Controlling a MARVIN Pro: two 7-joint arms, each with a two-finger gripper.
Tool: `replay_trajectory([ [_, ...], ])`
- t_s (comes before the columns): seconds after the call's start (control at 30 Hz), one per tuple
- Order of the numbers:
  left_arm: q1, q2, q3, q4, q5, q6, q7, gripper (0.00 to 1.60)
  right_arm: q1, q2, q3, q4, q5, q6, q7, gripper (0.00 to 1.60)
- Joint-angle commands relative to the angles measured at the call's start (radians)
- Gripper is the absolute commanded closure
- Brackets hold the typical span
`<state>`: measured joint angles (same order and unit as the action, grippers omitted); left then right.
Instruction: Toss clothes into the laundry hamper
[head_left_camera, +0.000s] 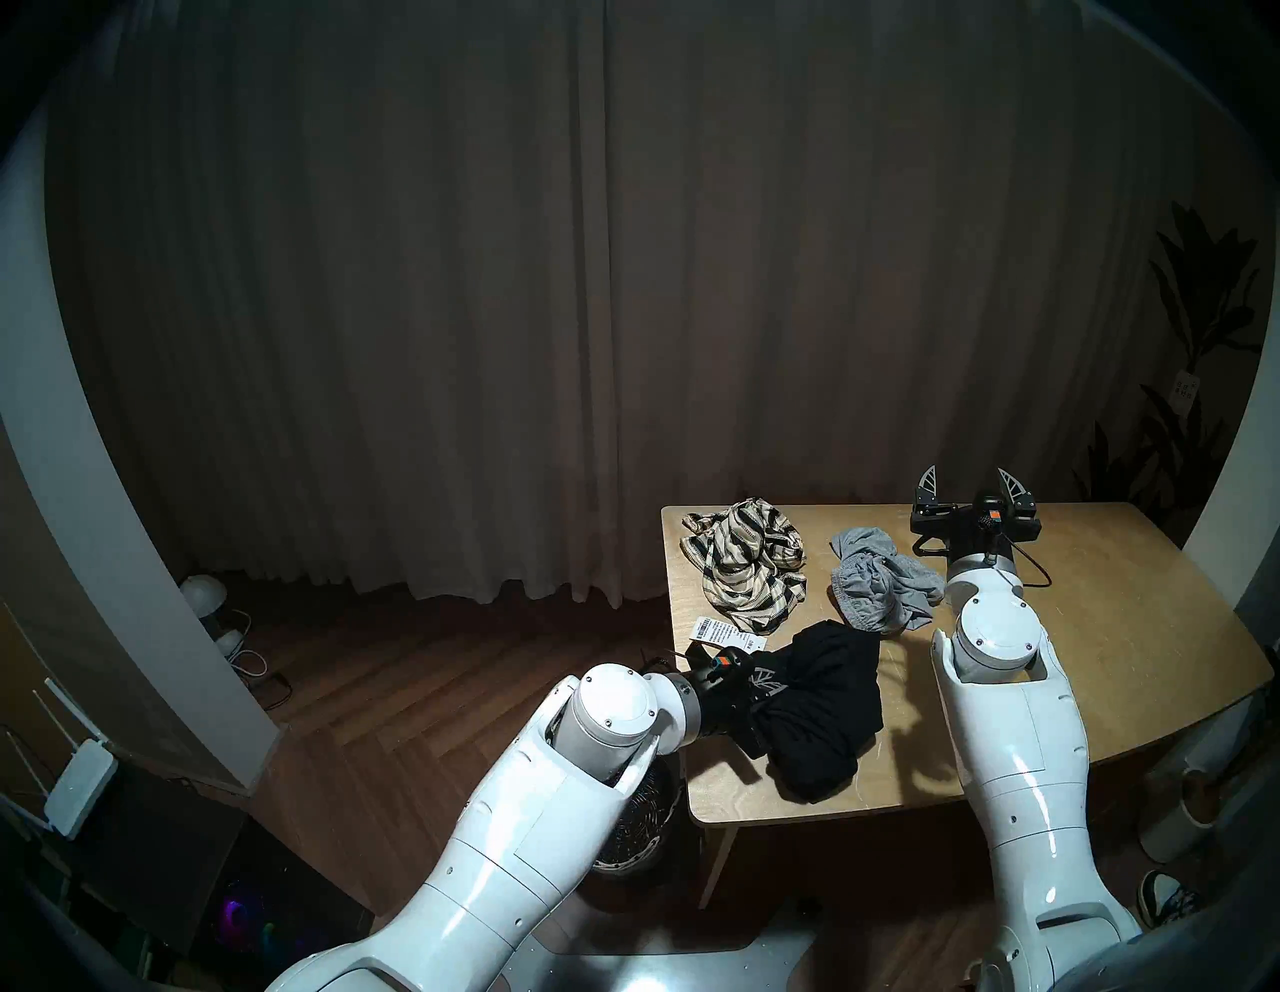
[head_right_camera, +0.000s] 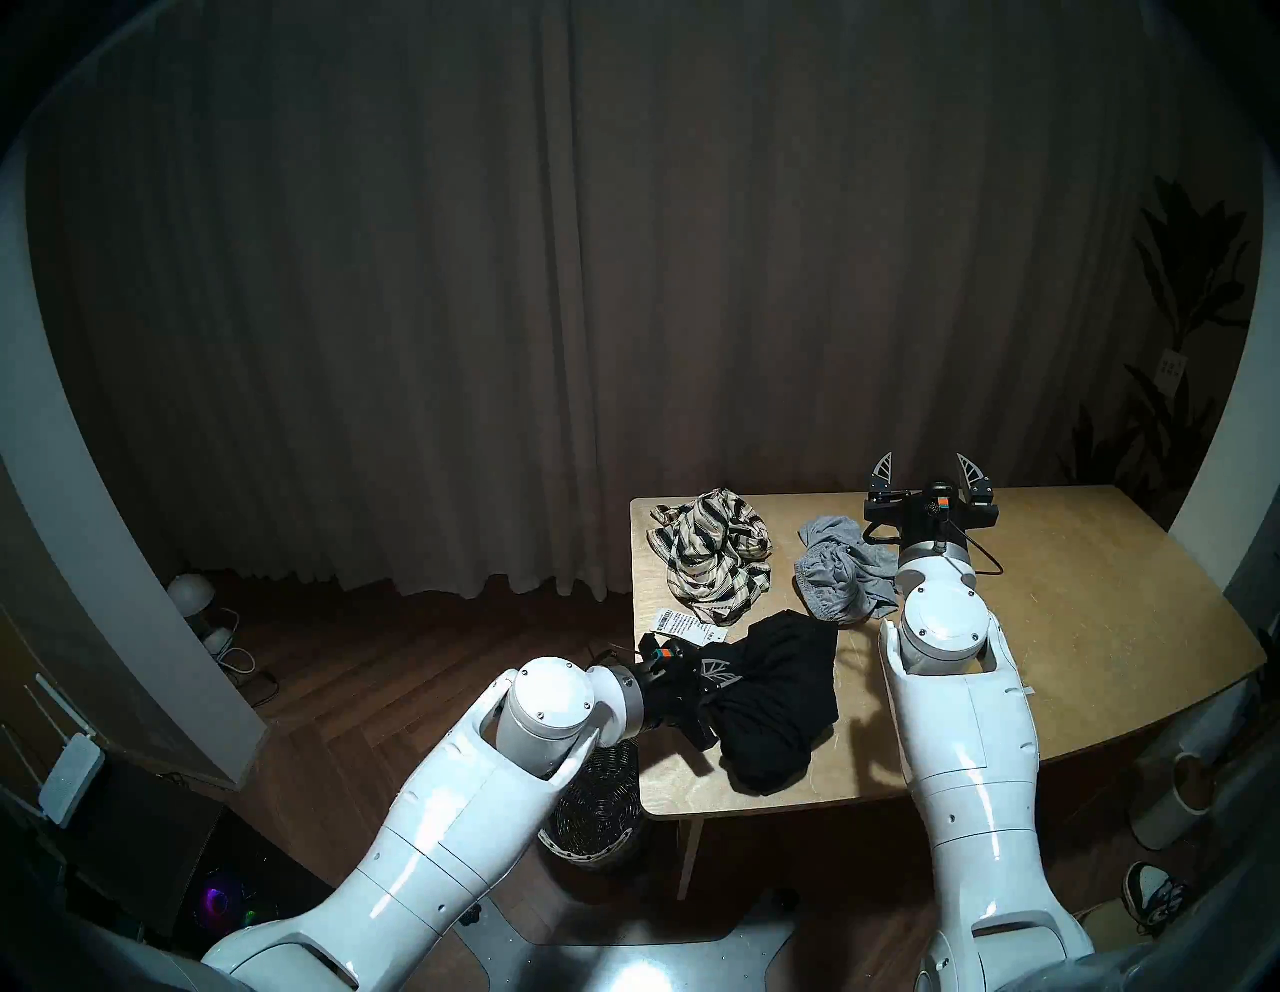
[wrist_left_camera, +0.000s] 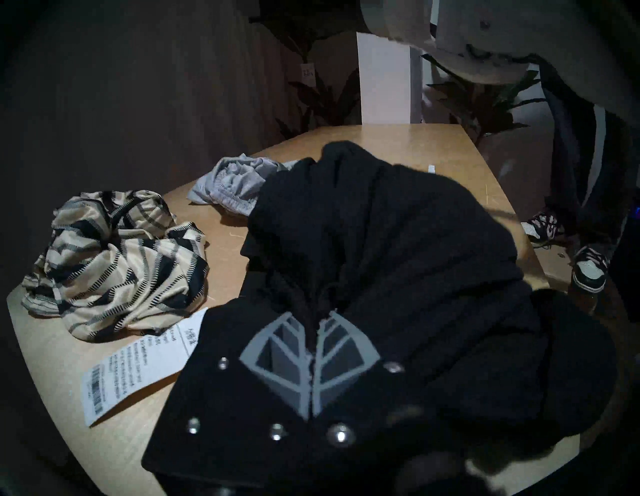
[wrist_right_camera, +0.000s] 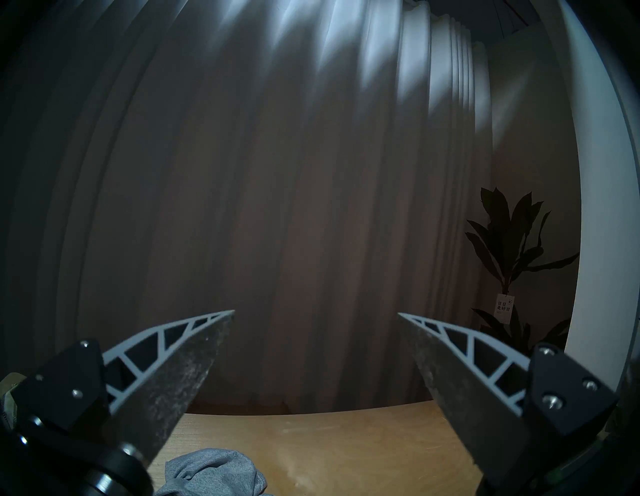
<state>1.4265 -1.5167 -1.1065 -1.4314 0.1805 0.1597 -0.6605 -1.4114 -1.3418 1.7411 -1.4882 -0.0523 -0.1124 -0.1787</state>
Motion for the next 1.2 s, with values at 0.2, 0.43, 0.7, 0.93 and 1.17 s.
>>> replay_trajectory([
  [0.2,-0.012,0.005,-0.186,-0.19,-0.152,-0.076,0.002,1.6,0.017,0.005,-0.001,-0.015,0.003,-0.011,-0.003,0.0],
  [0.43,-0.049,0.025,-0.312,-0.267,-0.211,-0.126,0.008,1.6,0.018,0.006,-0.004,-0.013,0.004,-0.01,-0.007,0.0],
  [0.7,-0.015,0.072,-0.45,-0.361,-0.246,-0.117,0.043,1.6,0.018,0.009,-0.006,-0.014,0.006,-0.013,-0.01,0.0],
  [0.93,-0.028,0.079,-0.461,-0.241,-0.137,-0.066,0.145,1.6,0.016,0.011,-0.007,-0.015,0.012,-0.017,-0.009,0.0],
  [1.17,-0.105,0.043,-0.453,-0.084,-0.08,0.028,0.241,1.6,0.017,0.014,-0.011,-0.013,0.016,-0.015,-0.013,0.0],
])
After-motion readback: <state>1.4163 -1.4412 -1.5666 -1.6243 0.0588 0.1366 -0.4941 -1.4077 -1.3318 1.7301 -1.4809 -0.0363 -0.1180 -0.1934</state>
